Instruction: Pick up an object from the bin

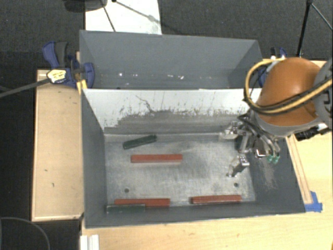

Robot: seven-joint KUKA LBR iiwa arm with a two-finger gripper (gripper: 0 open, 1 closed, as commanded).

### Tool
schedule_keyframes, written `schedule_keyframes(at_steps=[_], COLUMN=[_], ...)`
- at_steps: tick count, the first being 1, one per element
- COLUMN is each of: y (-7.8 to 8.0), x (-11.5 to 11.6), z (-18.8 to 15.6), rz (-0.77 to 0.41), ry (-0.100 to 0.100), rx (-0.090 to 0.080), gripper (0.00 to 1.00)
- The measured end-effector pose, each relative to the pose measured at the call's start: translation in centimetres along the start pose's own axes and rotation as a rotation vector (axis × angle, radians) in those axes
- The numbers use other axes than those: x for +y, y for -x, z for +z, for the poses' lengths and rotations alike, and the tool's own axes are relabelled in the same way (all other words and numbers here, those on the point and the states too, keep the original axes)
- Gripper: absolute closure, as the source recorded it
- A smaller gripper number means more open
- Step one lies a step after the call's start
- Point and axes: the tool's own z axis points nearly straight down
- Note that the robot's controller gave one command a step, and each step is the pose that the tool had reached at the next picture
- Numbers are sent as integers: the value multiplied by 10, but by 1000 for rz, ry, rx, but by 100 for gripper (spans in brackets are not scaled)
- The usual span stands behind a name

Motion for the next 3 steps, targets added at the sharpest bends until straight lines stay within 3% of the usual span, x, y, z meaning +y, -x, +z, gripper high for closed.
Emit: schedule_keyframes(at_steps=[1, 2, 3], y=[0, 0, 0], x=[0, 0, 0], z=[0, 0, 0], rz=[-1, -1, -2], ry=[0, 0, 0], rx=[0, 0, 0], gripper=[100, 0, 0])
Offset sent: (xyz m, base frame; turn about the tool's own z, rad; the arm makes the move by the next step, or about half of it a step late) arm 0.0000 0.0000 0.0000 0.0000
